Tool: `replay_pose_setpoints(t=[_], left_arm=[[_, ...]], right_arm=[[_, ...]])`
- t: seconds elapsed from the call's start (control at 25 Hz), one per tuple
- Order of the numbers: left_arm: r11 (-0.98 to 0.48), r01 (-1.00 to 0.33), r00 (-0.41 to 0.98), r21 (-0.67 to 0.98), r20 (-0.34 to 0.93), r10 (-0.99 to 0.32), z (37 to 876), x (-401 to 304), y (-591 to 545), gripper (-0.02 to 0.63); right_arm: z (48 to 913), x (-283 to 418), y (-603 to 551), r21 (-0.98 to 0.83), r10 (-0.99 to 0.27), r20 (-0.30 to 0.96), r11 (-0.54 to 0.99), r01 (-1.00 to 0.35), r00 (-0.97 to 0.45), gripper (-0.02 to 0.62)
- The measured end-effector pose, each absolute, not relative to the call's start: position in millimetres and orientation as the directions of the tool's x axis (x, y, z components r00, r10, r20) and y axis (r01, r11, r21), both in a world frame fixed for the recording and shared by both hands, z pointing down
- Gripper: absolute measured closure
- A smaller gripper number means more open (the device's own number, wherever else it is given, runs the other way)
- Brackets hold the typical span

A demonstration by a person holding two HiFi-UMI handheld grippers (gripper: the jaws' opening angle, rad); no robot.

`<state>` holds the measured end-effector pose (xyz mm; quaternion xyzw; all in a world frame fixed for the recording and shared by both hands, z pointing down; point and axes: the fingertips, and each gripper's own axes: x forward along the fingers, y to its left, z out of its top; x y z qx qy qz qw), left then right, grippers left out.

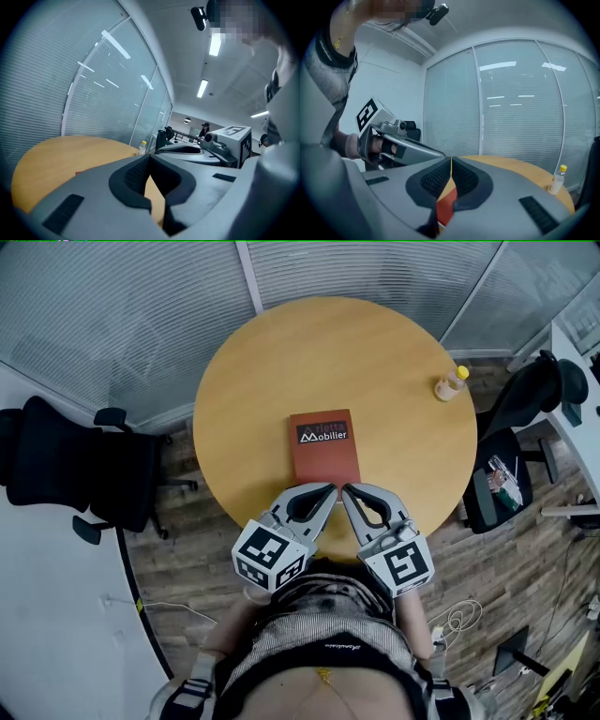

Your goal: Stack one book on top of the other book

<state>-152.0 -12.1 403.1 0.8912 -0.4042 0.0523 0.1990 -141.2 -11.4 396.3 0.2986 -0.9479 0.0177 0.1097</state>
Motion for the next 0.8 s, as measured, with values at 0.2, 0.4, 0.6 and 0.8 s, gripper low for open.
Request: replay_pose_setpoints(t=[0.2, 0.4, 0.6, 0.8], left_arm=[[-0.607, -0.746, 0.661, 0.274, 0.195, -0.725, 374, -157, -12, 0.588], [-0.612, -0.745, 0.662, 0.265, 0.176, -0.729, 366, -160, -11, 0.588], [-0.618, -0.741, 0.666, 0.262, 0.179, -0.724, 367, -160, -12, 0.588], [-0.612, -0.743, 0.665, 0.269, 0.195, -0.721, 371, -162, -13, 0.588]], right_arm=[[368, -145, -9, 0.053, -0.575, 0.153, 0.817, -0.574, -0.804, 0.571], [356, -149, -7, 0.072, -0.577, 0.127, 0.817, -0.572, -0.807, 0.571], [358, -149, -7, 0.086, -0.576, 0.145, 0.817, -0.570, -0.804, 0.571], [364, -148, -8, 0.094, -0.583, 0.174, 0.812, -0.576, -0.793, 0.572]])
